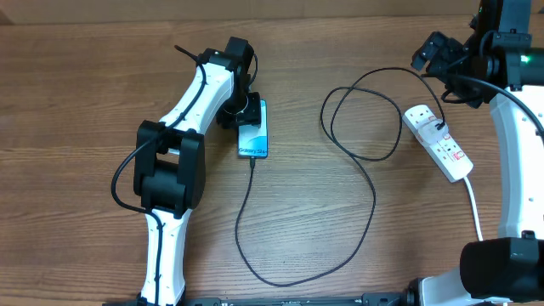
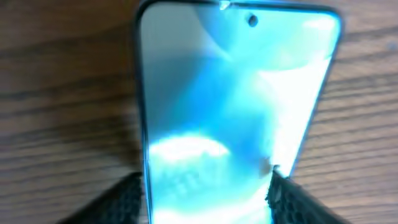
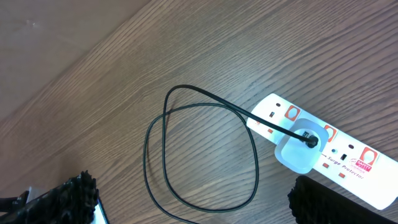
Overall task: Plug charger to phone and switch on socket
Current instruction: 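Lower the held phone flat onto the table with the left gripper, then open the left gripper and lift it away from the phone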
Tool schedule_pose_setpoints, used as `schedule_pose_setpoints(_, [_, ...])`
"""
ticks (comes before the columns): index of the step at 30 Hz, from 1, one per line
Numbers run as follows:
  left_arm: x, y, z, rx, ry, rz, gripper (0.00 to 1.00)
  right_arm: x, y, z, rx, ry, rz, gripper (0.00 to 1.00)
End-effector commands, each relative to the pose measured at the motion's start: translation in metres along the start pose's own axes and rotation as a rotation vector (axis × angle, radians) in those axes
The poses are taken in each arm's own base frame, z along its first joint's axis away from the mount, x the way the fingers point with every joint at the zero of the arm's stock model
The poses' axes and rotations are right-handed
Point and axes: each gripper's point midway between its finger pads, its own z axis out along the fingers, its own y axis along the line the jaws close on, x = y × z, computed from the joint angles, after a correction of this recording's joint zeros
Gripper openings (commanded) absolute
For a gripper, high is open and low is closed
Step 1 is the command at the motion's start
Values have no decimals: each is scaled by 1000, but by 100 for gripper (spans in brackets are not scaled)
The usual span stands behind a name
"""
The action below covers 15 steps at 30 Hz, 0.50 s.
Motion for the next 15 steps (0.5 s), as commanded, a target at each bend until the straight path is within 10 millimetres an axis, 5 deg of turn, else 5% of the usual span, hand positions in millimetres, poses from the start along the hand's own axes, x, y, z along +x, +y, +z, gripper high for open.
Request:
schedule_pose_setpoints(1, [0,16,8,-67,6,-17,79,-5,2,-12,-7,-34,-3,100])
schedule_pose_setpoints(4, [0,21,6,-70,12,-29,97,-6,2,-11,-9,-39,-2,100])
schedule_pose_setpoints(9, [-8,21,-13,-23,-4,-66,100,-6,2,-5,-4,-30,-2,100])
schedule_pose_setpoints(15, [-32,-2,-107,117,-150,-61,100,-10,-16,10,101,-40,0,100])
